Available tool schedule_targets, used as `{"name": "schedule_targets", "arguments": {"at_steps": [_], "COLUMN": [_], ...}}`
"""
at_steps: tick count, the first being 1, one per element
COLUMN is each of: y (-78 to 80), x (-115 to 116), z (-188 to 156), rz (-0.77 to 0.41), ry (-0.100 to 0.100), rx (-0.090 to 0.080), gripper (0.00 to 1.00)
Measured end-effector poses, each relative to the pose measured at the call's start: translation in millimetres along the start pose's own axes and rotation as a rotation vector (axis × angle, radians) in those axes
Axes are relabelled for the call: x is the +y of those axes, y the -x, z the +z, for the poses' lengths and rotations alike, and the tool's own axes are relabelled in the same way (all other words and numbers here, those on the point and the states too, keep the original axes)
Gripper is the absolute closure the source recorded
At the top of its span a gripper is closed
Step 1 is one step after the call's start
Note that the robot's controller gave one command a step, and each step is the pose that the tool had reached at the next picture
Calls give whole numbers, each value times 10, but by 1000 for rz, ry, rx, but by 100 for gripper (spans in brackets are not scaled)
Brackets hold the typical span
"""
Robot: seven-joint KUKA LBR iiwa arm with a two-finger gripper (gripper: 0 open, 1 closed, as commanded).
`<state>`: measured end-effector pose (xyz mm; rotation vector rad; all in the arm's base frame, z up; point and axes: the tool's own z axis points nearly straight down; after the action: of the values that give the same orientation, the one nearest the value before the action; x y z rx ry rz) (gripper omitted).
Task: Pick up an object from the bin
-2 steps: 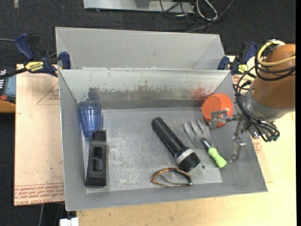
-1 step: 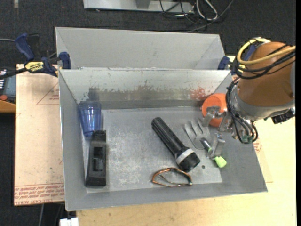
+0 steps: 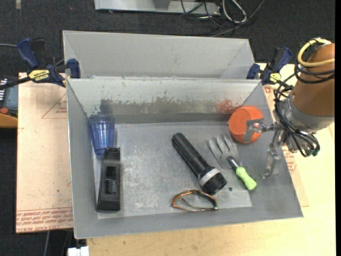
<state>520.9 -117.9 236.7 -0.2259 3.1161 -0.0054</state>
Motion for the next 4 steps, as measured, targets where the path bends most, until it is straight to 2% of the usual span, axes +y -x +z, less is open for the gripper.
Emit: {"name": "schedule_targets", "arguments": {"at_steps": [1, 2, 3, 4], "y": [64, -106, -107, -154], "x": [486, 125, 124, 382], "z": [98, 152, 152, 421], "rz": [262, 69, 69, -262], "ry": [7, 2, 2, 4], "rx": [9, -1, -1, -2], "gripper": [0, 100, 100, 100]}}
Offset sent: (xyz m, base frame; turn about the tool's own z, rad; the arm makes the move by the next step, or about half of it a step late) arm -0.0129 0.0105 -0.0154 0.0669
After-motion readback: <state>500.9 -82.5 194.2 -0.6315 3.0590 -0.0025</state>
